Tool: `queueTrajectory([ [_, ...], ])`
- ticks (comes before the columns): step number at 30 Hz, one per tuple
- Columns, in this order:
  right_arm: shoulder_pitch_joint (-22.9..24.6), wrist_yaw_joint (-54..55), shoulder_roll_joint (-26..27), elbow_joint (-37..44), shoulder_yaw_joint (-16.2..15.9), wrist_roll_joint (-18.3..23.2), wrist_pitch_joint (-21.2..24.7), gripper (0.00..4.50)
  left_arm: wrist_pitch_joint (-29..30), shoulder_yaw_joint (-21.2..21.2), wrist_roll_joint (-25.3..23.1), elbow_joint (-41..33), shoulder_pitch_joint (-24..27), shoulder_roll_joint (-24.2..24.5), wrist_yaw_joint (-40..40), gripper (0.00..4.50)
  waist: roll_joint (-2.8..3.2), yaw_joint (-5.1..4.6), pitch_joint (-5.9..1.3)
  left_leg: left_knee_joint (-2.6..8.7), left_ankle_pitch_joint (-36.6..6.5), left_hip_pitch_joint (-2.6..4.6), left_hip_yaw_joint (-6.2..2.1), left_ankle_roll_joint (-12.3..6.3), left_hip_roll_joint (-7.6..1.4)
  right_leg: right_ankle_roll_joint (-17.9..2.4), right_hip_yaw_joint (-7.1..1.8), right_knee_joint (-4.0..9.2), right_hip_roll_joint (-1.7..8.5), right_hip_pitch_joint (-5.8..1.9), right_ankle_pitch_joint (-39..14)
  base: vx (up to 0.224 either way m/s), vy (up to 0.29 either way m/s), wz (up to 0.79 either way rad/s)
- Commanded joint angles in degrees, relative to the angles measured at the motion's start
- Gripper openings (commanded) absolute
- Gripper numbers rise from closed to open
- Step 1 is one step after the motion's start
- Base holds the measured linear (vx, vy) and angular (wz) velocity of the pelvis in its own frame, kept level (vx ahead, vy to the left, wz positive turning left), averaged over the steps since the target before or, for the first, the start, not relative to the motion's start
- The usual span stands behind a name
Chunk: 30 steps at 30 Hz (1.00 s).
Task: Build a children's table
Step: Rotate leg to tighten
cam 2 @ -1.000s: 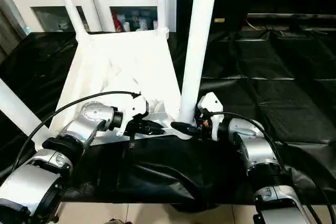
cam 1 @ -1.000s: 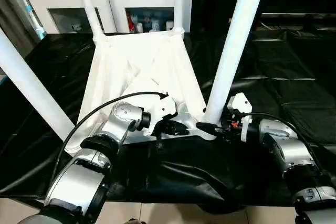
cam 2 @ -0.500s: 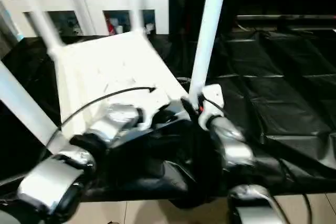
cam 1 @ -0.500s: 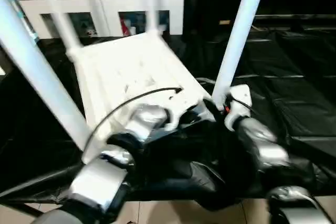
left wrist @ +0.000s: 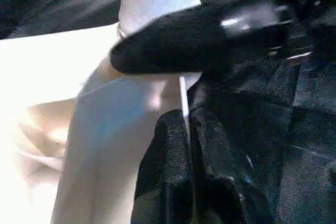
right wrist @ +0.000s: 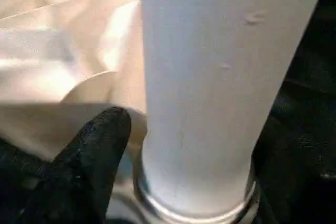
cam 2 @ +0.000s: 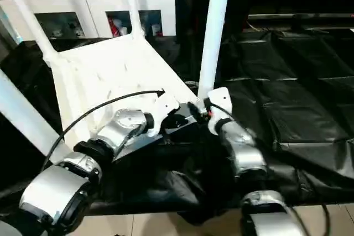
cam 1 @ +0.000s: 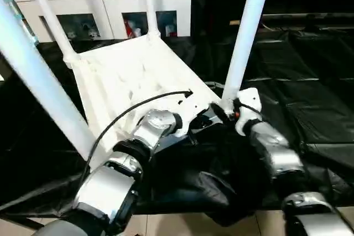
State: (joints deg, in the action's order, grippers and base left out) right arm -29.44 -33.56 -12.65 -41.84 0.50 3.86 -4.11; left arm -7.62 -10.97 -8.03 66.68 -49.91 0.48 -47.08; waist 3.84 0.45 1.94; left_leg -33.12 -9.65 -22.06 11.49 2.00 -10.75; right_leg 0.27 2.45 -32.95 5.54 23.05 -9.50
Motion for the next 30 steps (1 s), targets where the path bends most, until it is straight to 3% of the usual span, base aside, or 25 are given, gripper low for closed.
queueTrajectory([
  [1,0.67,-9.19,-0.34,2.60,-4.16,1.47,0.21,3.71,-3.60,-0.60,1.78,-1.65,1.73,-0.34,-7.45,0.00,-1.95,0.45,-2.96,3.74,-16.87,0.50,-0.94,-6.47,-1.85,-11.97,-1.10,4.69,2.75,-2.27,-18.13,0.000,0.000,0.00],
  [4,1.95,-18.10,-4.65,5.76,-4.62,3.91,1.49,3.71,-4.79,-1.38,3.00,-3.73,3.48,2.18,-16.50,0.00,-1.94,1.72,-2.97,3.64,-15.02,0.68,-0.64,-7.29,-2.33,-12.73,-1.02,4.42,2.64,-2.32,-17.85,0.000,0.000,0.00],
  [10,2.38,-27.14,-9.24,7.20,-4.63,4.98,1.31,3.71,-5.21,-1.79,3.63,-4.81,4.69,6.06,-24.54,0.00,-1.67,2.48,-3.16,3.67,-14.13,0.92,-0.56,-6.34,-2.54,-14.31,-1.10,3.77,2.55,-2.23,-14.04,0.000,0.000,0.00],
  [16,2.76,-31.57,-11.40,8.25,-5.65,5.80,2.35,3.71,-4.54,-0.94,4.36,-5.43,4.84,7.90,-27.34,0.00,-1.75,2.97,-3.17,3.59,-13.69,0.96,-0.50,-6.45,-2.51,-14.79,-1.15,3.54,2.65,-2.32,-12.81,0.000,0.000,0.00],
  [30,3.79,-34.63,-11.47,9.21,-6.17,7.09,5.10,2.51,-4.44,-0.80,4.18,-5.38,4.85,7.63,-26.53,0.00,-1.91,3.03,-3.24,3.43,-12.35,0.90,-0.50,-6.51,-2.44,-14.55,-1.10,3.50,2.65,-2.45,-13.00,0.000,0.000,0.00],
])
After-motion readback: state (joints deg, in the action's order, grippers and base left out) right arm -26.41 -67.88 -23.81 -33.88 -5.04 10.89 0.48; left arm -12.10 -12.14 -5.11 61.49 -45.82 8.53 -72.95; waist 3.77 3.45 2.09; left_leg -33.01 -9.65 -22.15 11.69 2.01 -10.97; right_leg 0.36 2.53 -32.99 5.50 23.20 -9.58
